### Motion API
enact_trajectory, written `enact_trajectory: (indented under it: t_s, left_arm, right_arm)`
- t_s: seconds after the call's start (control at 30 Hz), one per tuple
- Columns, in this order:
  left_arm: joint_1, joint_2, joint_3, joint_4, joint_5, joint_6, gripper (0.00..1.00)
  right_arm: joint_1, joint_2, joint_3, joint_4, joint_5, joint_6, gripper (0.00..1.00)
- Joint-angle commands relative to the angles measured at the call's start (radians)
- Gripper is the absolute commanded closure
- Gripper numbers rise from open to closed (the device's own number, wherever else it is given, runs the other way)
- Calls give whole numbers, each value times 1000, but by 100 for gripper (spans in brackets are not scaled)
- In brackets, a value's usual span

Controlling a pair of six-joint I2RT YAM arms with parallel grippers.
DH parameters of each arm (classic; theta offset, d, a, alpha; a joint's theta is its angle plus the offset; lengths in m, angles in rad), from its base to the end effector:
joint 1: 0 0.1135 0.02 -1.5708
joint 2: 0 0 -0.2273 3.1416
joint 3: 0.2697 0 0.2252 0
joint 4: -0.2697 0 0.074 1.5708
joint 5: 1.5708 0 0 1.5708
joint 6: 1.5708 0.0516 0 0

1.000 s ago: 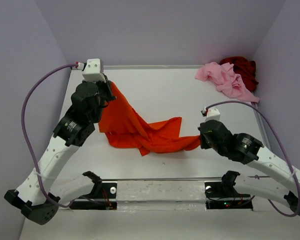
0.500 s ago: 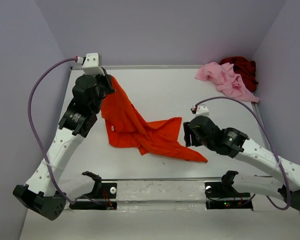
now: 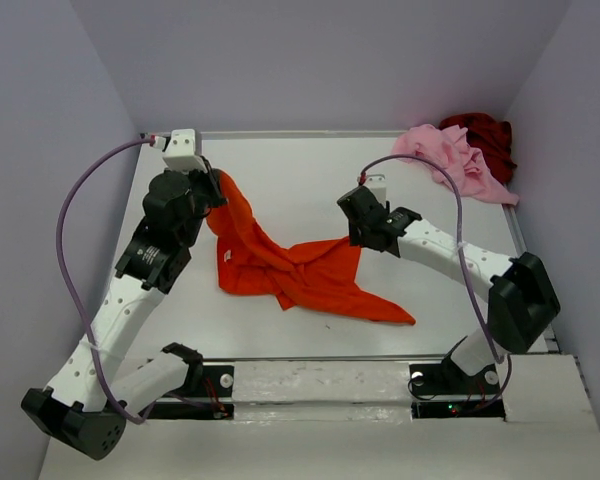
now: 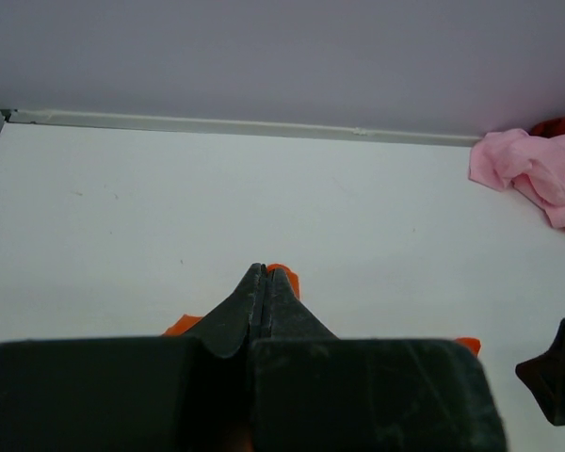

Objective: Fold and stack the t-shirts
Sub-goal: Flatten the tshirt out

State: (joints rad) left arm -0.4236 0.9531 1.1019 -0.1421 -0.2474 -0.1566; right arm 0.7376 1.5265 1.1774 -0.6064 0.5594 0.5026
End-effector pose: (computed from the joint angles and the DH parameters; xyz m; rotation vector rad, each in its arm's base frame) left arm 0.2041 -0.0782 0.3911 0.0141 1.5702 -0.2631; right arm 0.2422 0.1831 0.2266 -0.0619 2.3372 -0.1144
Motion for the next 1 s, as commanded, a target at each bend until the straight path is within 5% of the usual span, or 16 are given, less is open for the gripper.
enact_trajectory:
  t_s: [0.0, 0.5, 0.97]
  left_arm:
    - [6, -39, -2, 55, -12, 20, 100]
    - [6, -27, -137, 160, 13, 3, 100]
    - [8, -43, -206, 202, 33, 0, 100]
  right_arm:
    - [-49, 58, 54, 120, -9, 8, 50]
    - [-106, 285, 64, 217, -124, 13, 53]
    - [-133, 305, 57, 235, -108, -7, 53]
